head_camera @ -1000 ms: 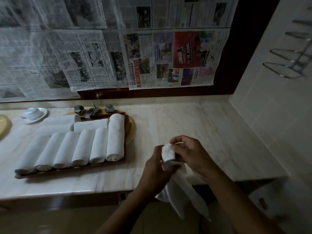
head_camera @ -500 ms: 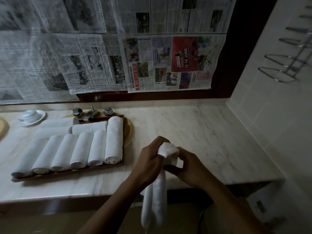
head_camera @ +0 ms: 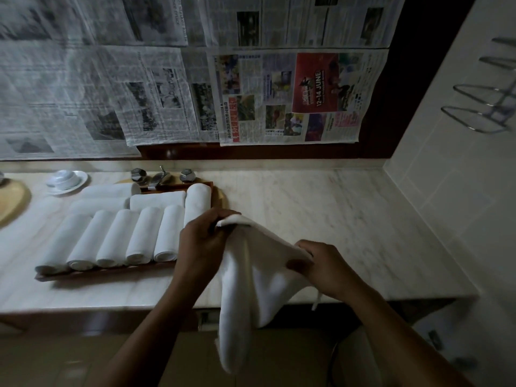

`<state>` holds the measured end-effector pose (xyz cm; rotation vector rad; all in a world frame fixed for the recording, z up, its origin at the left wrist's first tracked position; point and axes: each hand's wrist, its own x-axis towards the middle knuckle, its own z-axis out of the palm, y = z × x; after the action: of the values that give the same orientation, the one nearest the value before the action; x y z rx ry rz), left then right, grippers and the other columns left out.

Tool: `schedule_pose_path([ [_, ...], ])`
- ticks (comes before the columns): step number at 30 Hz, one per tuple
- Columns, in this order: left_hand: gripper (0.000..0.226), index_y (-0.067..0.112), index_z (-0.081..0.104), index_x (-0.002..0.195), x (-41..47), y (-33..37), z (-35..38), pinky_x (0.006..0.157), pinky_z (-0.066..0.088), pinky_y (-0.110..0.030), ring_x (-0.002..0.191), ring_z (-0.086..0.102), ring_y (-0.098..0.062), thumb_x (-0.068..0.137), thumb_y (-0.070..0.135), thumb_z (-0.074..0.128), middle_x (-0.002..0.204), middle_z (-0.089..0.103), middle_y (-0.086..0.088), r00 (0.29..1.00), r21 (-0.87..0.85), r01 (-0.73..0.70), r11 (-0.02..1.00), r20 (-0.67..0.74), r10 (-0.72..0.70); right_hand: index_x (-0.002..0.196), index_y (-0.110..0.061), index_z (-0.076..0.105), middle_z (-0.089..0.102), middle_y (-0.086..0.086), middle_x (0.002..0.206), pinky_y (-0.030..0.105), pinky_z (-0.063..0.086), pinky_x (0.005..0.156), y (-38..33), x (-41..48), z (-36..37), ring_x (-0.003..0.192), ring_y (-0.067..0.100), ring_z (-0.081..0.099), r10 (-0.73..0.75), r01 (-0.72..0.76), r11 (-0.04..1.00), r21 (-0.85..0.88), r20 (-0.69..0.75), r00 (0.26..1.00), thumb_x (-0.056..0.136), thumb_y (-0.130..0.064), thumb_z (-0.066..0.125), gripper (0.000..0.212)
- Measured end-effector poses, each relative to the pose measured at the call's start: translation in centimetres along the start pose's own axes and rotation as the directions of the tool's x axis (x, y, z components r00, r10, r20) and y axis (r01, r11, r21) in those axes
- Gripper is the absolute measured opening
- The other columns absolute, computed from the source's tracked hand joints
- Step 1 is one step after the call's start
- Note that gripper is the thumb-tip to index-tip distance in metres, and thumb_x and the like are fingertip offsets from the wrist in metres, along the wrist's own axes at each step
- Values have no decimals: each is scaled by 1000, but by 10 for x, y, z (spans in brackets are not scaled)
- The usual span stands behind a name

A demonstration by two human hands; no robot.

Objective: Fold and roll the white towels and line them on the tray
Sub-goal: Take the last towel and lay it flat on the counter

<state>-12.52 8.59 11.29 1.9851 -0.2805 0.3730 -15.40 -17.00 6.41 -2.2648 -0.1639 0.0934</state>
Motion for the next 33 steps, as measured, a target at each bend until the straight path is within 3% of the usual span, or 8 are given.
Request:
schedule_pose_path([
  [6,24,15,73,83,-27,-54,-10,58,44,-30,69,61,-12,101,27,61,72,67,-10,966,-30,240,970,109,-236,72,-32,59,63,-10,71,23,42,59,88,-25,3,71,5,64,219,-202,966,-163,91,972,97,-40,65,28],
  [10,21,22,80,90,-53,-94,-2,63,48,-28,73,68,-7,102,26,62,79,75,-1,911,17,369,929,189,-365,91,-27,65,67,-10,93,30,46,75,137,-30,-9,94,17,66,344,-335,930,-150,40,938,101,-37,61,15],
  [12,20,27,81,97,-63,-108,6,63,50,-18,77,71,-5,102,26,62,85,78,5,875,56,412,909,252,-412,92,-24,68,70,-11,89,28,48,70,148,-30,-18,87,16,67,353,-349,928,-130,1,936,100,-42,61,20],
  [15,18,28,82,96,-65,-128,19,61,51,-21,74,70,-7,100,27,65,81,77,4,836,127,454,882,283,-471,75,-25,65,66,-5,67,31,49,62,158,-23,-28,68,12,65,345,-349,926,-146,-56,937,97,-40,66,27],
  [21,20,22,78,76,-23,-143,47,53,52,-23,60,68,-9,95,25,73,60,69,7,831,151,463,874,270,-486,71,-17,62,63,1,64,38,53,64,176,17,-45,64,18,64,320,-344,923,-171,-152,935,97,-41,67,36],
  [23,17,16,79,81,1,-145,58,56,58,-28,65,73,-15,94,26,75,65,73,1,834,119,481,869,243,-495,72,-13,62,63,0,63,34,48,62,176,37,-55,62,16,62,301,-334,924,-184,-187,935,96,-38,68,36],
  [29,26,2,76,88,92,-162,95,57,52,-31,64,64,-19,95,27,73,76,71,-20,857,91,463,881,209,-472,68,-15,58,61,4,62,34,47,64,187,123,-90,63,22,61,269,-328,919,-218,-262,927,96,-39,68,38],
  [33,19,18,80,88,164,-185,116,60,54,-41,62,68,-21,95,34,72,69,72,-5,876,168,422,891,177,-448,61,-21,52,56,-3,56,29,40,57,193,193,-115,56,12,56,248,-303,935,-182,-273,930,94,-38,71,42],
])
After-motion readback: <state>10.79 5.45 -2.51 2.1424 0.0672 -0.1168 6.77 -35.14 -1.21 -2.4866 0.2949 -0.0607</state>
